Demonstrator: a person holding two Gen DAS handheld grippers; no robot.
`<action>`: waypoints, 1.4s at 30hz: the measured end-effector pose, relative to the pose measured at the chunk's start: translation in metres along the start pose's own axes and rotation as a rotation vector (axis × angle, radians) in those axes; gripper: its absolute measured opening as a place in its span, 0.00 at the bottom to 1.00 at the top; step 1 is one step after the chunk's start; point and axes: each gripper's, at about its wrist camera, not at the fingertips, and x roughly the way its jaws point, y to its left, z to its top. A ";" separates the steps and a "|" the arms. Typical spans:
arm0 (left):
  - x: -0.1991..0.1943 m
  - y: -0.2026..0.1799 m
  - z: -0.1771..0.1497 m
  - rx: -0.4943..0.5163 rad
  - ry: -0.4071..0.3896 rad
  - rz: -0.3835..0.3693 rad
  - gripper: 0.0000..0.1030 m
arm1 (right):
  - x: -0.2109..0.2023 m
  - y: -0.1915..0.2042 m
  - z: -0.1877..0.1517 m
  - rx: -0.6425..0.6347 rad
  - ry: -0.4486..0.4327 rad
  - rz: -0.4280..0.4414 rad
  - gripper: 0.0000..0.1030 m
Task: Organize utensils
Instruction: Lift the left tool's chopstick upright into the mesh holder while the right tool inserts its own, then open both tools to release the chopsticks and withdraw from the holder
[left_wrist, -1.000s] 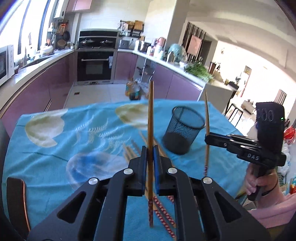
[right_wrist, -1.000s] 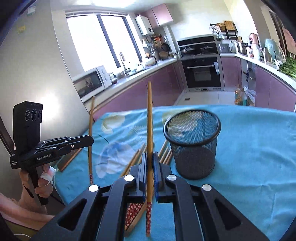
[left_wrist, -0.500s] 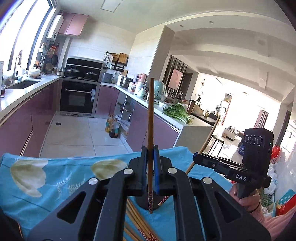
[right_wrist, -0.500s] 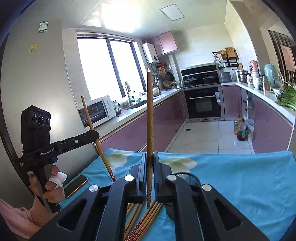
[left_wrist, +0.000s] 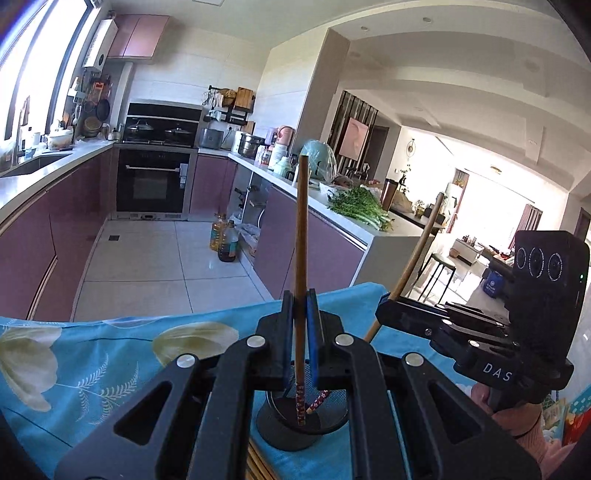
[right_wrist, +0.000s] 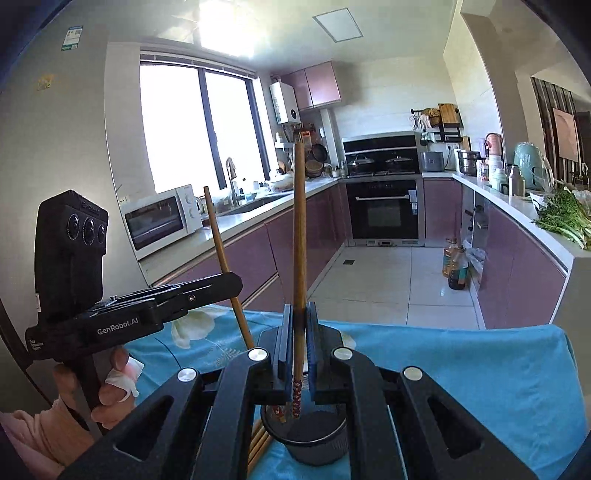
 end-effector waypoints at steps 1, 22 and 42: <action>0.005 0.003 -0.005 -0.002 0.018 -0.004 0.07 | 0.006 -0.001 -0.003 0.005 0.027 0.001 0.05; 0.055 0.026 -0.041 0.013 0.178 0.050 0.18 | 0.064 -0.012 -0.024 0.084 0.214 -0.002 0.09; -0.044 0.086 -0.125 0.002 0.235 0.242 0.40 | 0.018 0.048 -0.096 -0.031 0.232 0.120 0.49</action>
